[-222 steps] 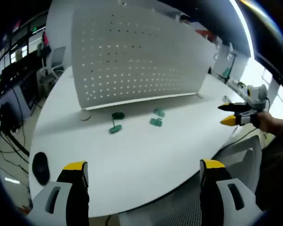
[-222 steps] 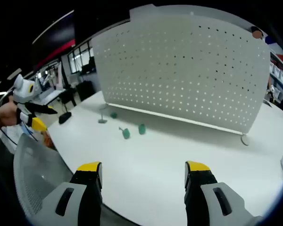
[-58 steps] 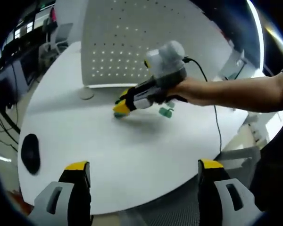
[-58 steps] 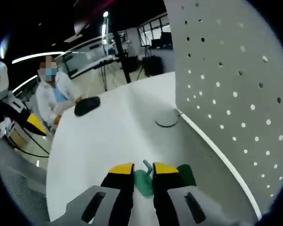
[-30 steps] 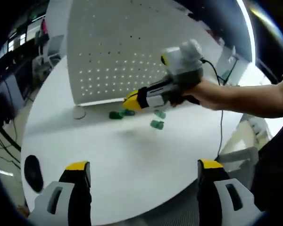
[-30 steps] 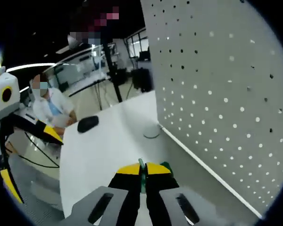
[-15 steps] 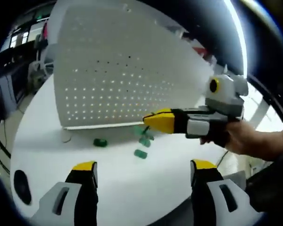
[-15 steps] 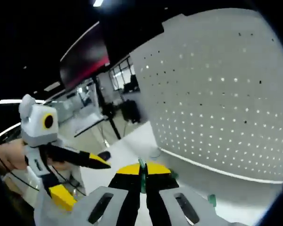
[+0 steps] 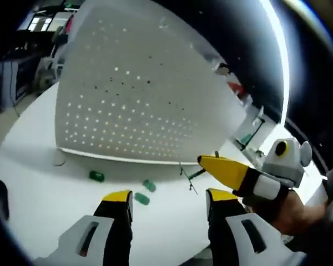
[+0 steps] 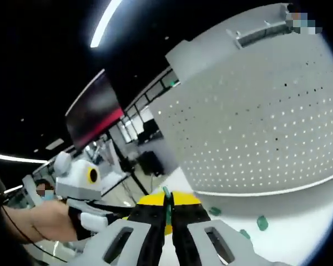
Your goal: Insert the hook assembly into the mounting plate slot until the hook locks in place.
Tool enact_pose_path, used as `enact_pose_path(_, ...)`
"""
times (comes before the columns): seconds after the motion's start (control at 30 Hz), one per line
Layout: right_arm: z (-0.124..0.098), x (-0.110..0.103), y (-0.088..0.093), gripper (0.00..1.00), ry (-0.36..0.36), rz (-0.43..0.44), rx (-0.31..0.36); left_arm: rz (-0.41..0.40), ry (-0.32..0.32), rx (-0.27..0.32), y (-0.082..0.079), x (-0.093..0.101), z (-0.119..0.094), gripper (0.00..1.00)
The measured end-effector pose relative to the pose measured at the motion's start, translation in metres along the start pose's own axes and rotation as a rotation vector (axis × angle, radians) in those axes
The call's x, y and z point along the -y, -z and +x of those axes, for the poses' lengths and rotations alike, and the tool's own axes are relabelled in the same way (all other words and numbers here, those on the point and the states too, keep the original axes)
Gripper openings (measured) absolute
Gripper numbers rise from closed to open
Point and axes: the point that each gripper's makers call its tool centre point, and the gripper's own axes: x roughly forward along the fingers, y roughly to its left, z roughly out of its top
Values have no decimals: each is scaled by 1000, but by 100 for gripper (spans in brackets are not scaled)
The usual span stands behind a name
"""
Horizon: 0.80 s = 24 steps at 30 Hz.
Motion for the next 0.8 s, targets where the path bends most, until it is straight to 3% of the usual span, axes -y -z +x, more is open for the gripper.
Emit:
enact_pose_path(0.2, -6, -8, -6, 0, 9, -18, 41, -33, 40, 46, -8, 12, 3, 42)
enact_pose_path(0.5, -16, 3, -12, 0, 60, -11, 84, -101, 125, 69, -7, 35, 14, 29)
enact_pose_path(0.8, -20, -1, -13, 0, 75, -12, 109, -168, 202, 93, -6, 47, 11, 13)
